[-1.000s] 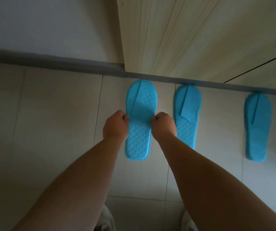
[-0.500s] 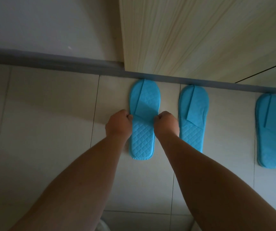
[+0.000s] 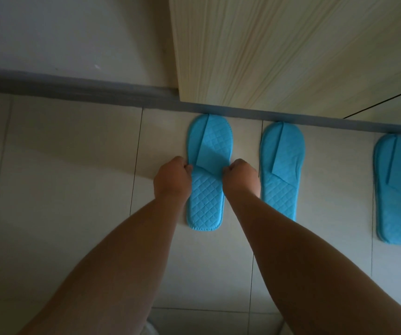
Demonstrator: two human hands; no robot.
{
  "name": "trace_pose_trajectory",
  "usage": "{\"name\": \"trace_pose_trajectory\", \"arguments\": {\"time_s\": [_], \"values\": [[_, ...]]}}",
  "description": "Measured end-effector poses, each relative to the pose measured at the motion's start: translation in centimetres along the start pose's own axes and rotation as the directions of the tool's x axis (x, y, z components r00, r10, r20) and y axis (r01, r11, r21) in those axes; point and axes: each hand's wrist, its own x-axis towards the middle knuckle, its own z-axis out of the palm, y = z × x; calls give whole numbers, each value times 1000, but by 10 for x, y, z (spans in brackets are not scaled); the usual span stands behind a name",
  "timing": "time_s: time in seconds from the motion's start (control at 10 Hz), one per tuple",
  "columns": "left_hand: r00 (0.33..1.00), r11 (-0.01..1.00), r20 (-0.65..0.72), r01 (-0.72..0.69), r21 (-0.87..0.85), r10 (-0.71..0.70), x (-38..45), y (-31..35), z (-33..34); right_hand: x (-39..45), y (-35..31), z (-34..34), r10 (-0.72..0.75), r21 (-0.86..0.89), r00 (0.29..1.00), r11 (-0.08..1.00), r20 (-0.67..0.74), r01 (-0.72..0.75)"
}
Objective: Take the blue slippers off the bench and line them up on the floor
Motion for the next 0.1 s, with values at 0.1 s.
{"name": "trace_pose_trajectory", "arguments": {"time_s": [0.1], "values": [[999,1000,-17,29,6,-29,-3,5,-9,-1,-8,-13,2,-48,1000,999,-13,-3]]}}
